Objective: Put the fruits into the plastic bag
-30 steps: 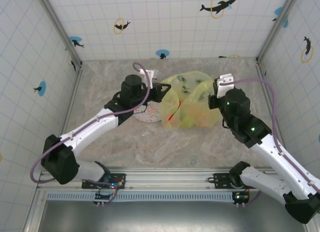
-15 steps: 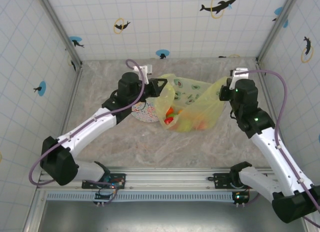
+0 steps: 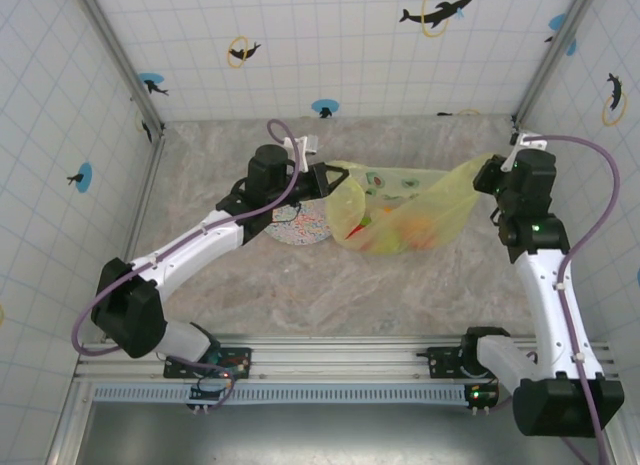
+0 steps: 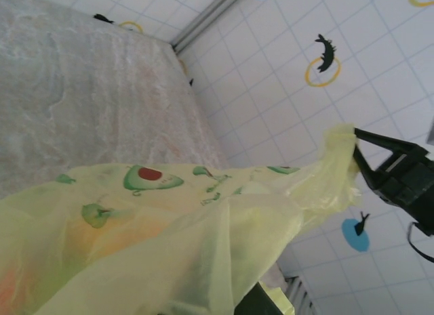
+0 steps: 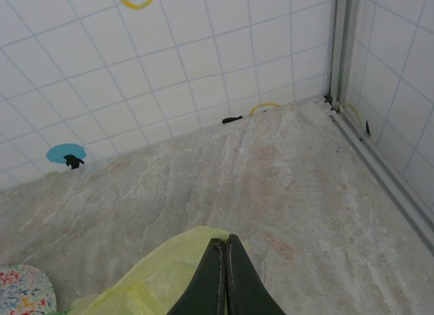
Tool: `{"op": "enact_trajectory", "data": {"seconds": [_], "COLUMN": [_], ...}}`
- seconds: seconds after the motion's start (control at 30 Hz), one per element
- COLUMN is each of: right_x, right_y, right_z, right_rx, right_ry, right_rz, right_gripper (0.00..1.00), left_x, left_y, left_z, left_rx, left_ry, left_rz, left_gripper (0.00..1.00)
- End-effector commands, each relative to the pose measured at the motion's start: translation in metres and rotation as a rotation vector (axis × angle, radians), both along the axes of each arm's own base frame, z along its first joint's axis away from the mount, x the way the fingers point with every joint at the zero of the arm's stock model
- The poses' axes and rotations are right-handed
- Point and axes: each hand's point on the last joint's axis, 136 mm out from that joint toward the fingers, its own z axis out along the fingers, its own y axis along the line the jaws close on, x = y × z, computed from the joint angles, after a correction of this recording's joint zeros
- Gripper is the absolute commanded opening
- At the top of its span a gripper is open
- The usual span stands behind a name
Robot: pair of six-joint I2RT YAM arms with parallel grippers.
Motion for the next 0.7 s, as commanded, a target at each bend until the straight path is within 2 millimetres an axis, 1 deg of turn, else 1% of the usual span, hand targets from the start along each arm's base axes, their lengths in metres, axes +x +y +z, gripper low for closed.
{"op": "enact_trajectory", "data": {"seconds": [0.0,0.03,0.1,0.17,0.23,0.37,0.47,0.57,0.67], "right_x": [0.008,0.011,0.017,0.023,0.028,0.037,0.045,0.051,0.054], "right_y": [0.005,0.006,0.007,0.009,0.011,0.006,0.002,-0.004,-0.016], "right_z": [0.034,0.032,0.022,0.008,-0.002,-0.006,-0.007,-0.007,0.003], "right_rx": [0.074,0.084,0.099,0.113,0.124,0.106,0.103,0.102,0.112], "right_ry": [-0.095,-0.094,-0.074,-0.043,-0.022,-0.014,-0.007,-0.006,-0.028], "right_rz": [0.030,0.033,0.039,0.048,0.054,0.031,0.024,0.013,-0.006], "right_gripper": [0.00,0.00,0.00,0.00,0.00,0.00,0.00,0.00,0.00], "left_x": [0.000,0.001,0.005,0.017,0.031,0.051,0.063,0.071,0.076], "left_y": [-0.008,-0.008,-0.009,-0.009,-0.012,-0.024,-0.035,-0.038,-0.037], "left_z": [0.024,0.024,0.020,0.009,-0.007,-0.037,-0.053,-0.057,-0.048], "left_rx": [-0.077,-0.081,-0.077,-0.052,-0.006,0.051,0.085,0.096,0.082], "left_ry": [-0.017,-0.018,-0.015,-0.009,0.004,0.041,0.064,0.065,0.047], "left_rz": [-0.039,-0.038,-0.023,0.017,0.046,0.048,0.032,0.036,0.049], "left_gripper": [0.00,0.00,0.00,0.00,0.00,0.00,0.00,0.00,0.00]}}
